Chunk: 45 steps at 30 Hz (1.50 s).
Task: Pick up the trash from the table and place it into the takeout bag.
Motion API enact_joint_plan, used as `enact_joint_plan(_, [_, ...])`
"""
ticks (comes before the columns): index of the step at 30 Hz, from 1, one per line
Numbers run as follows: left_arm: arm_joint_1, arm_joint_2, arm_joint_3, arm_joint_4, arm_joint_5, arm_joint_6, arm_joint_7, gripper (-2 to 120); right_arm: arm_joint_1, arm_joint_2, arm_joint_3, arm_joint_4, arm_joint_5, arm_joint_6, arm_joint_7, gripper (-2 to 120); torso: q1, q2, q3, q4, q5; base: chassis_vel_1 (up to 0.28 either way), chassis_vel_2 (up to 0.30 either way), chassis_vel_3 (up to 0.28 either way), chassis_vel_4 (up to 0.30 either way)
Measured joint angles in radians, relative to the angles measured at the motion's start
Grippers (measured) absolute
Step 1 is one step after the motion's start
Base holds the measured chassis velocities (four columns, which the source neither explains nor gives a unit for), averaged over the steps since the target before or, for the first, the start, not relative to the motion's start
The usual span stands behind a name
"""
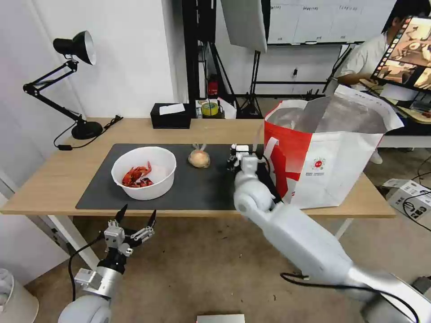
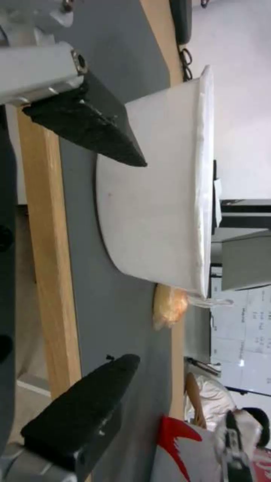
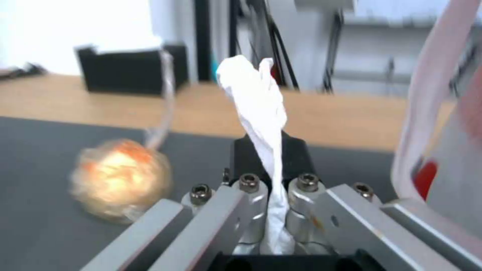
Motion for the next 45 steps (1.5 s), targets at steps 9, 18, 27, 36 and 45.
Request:
enact_joint_plan(9, [0.001,-0.007,0.002,0.002,0.002,0.0,-0.001,100,-0.118,-0.061,0.092,0.082,-0.237,0.267,-0.192,0,0.0,0.0,0.0,0.0001,-0.0001,0.0,0.0,0.0,0.0])
enact_joint_plan(18, [0.003,-0.007,0.005,-0.004,0.002,0.0,-0.001,100,-0.095,-0.091,0.185,0.141,-0.318,0.346,-0.179,0,0.0,0.0,0.0,0.0001,-0.0002,0.0,0.0,0.0,0.0])
enact_joint_plan(27, [0.008,-0.004,0.005,-0.008,0.003,0.0,-0.001,100,-0.036,-0.103,0.259,0.186,-0.275,0.26,-0.014,0,0.0,0.0,0.0,0.0001,-0.0003,0.0,0.0,0.0,0.0])
enact_joint_plan(36, [0.01,-0.005,0.01,-0.009,0.004,0.0,-0.001,100,0.034,-0.113,0.265,0.214,-0.038,0.004,0.33,0,0.0,0.0,0.0,0.0001,-0.0002,0.0,0.0,0.0,0.0])
enact_joint_plan(45, [0.015,-0.005,0.007,-0.023,0.005,0.002,-0.001,100,0.057,-0.116,0.256,0.197,0.001,-0.001,0.326,0,0.0,0.0,0.0,0.0002,-0.0003,0.0,0.0,0.0,0.0])
